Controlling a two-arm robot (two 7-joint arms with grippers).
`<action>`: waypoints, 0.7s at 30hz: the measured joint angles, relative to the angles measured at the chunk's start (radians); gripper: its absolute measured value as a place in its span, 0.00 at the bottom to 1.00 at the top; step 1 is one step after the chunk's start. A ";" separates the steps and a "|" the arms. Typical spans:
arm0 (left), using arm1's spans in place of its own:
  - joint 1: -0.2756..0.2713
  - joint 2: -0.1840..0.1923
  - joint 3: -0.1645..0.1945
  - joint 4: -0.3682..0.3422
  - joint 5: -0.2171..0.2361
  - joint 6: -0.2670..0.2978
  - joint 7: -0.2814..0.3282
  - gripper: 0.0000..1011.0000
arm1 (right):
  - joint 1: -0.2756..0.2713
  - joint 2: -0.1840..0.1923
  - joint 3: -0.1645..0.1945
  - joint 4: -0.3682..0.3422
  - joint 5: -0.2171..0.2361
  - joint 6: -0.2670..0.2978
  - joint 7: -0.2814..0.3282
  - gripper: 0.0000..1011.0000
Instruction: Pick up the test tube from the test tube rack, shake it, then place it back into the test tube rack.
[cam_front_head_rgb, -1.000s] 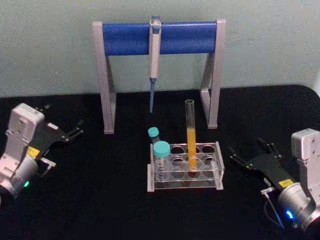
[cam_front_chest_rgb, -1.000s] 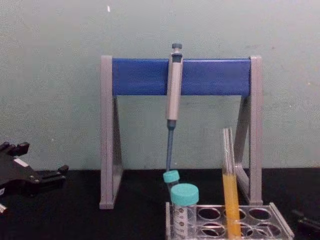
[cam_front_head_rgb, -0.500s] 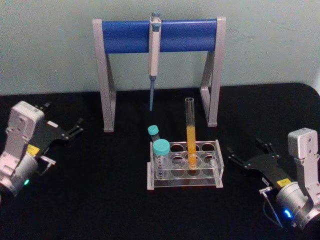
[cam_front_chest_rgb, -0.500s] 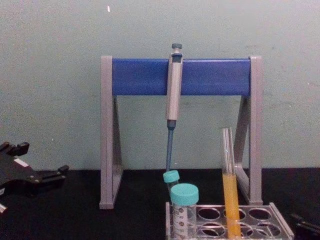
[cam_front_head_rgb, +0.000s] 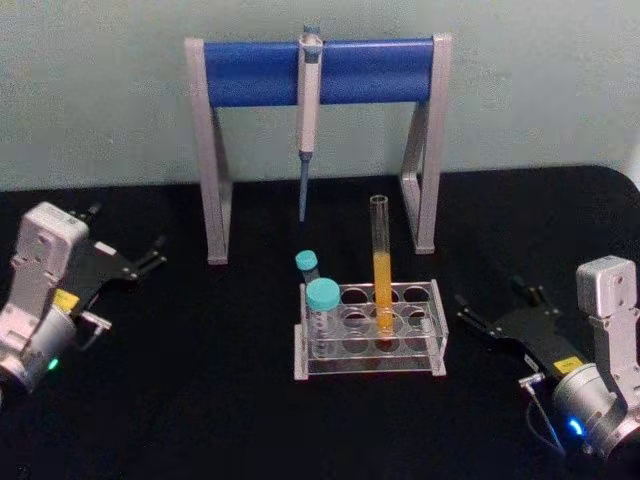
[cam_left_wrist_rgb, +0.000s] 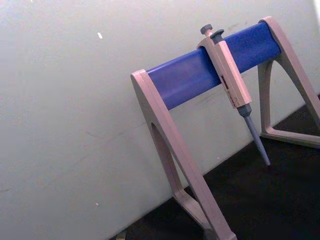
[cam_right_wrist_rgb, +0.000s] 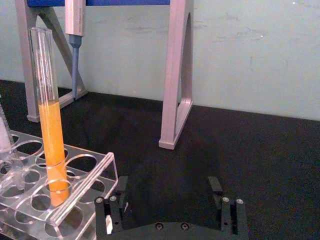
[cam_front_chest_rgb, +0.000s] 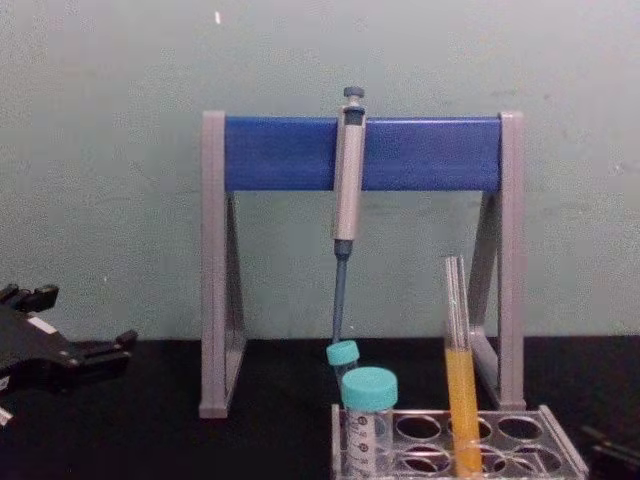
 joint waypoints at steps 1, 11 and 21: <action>0.000 0.000 0.000 0.000 0.000 0.000 0.000 0.99 | 0.000 0.000 0.000 0.000 0.000 0.000 0.000 0.99; 0.000 0.000 0.000 0.000 0.000 0.000 0.000 0.99 | 0.000 0.000 0.000 -0.001 0.001 -0.001 0.000 0.99; 0.000 0.000 0.000 0.000 0.000 0.000 0.000 0.99 | 0.000 0.000 0.000 -0.001 0.001 -0.001 0.000 0.99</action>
